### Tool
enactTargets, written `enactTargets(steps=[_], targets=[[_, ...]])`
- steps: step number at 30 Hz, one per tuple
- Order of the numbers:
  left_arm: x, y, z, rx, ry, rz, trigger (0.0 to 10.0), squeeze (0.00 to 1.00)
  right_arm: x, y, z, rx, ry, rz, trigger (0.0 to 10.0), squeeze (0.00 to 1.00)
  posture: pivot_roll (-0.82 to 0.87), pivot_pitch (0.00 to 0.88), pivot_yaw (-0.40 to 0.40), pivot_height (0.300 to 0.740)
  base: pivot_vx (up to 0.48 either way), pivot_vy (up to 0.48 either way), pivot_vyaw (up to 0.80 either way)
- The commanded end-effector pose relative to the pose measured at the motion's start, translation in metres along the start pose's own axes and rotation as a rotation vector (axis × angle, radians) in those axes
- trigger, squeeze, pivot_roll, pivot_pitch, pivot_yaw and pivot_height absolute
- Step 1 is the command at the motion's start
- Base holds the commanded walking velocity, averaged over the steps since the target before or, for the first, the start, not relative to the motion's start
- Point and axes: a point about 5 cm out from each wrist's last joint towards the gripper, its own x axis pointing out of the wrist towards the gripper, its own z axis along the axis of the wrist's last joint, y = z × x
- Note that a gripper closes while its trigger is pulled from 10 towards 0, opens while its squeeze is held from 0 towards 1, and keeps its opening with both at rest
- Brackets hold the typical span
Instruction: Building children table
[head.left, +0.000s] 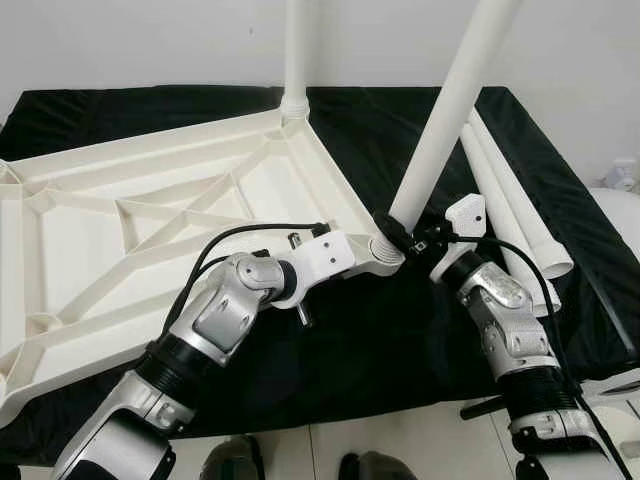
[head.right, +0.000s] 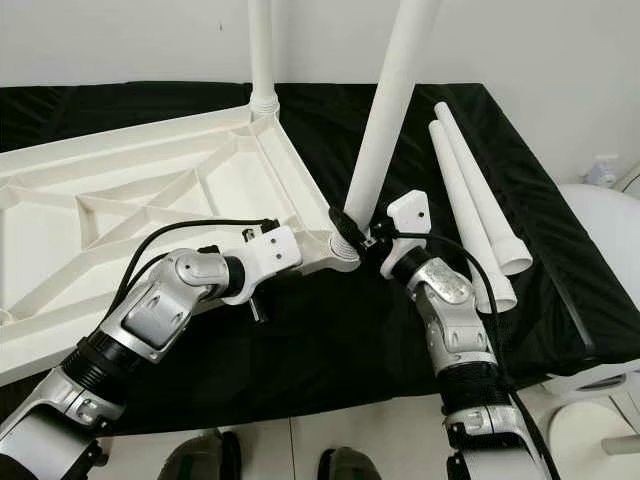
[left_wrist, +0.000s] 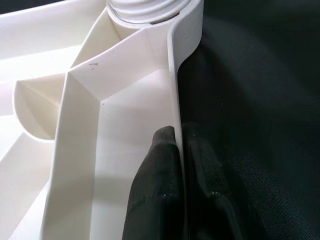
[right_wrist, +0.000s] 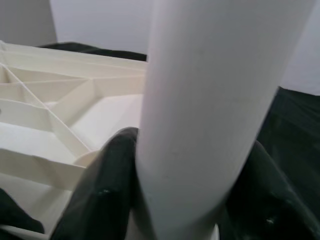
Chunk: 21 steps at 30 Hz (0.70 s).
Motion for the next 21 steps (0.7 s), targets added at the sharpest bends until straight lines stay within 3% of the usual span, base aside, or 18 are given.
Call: enactTargets(steps=[1, 6, 12, 17, 21], targets=[[0.000, -0.004, -0.020, -0.022, 0.084, 0.013, 10.0, 0.00, -0.033, -0.022, -0.043, 0.002, 0.243, -0.136, 10.0, 0.00, -0.04, 0.098, -0.011, 0.740, 0.000, 0.000, 0.00], [0.000, -0.003, -0.019, -0.022, 0.081, 0.015, 10.0, 0.00, -0.035, -0.033, -0.053, -0.033, 0.314, -0.197, 10.0, 0.00, -0.04, 0.098, -0.011, 0.740, 0.000, 0.000, 0.00], [-0.001, -0.002, -0.018, -0.020, 0.081, 0.017, 10.0, 0.00, -0.032, -0.031, -0.050, -0.052, 0.289, -0.149, 10.0, 0.00, -0.03, 0.099, -0.010, 0.740, 0.000, 0.000, 0.00], [-0.002, -0.001, -0.020, -0.020, 0.086, 0.021, 10.0, 0.00, -0.027, -0.024, -0.048, -0.064, 0.268, -0.127, 10.0, 0.00, -0.03, 0.100, -0.012, 0.740, 0.000, 0.000, 0.00], [-0.003, -0.001, -0.020, -0.022, 0.087, 0.023, 10.0, 0.00, -0.020, -0.009, -0.049, -0.012, 0.228, -0.147, 10.0, 0.00, -0.03, 0.104, -0.014, 0.740, 0.000, 0.000, 0.00]])
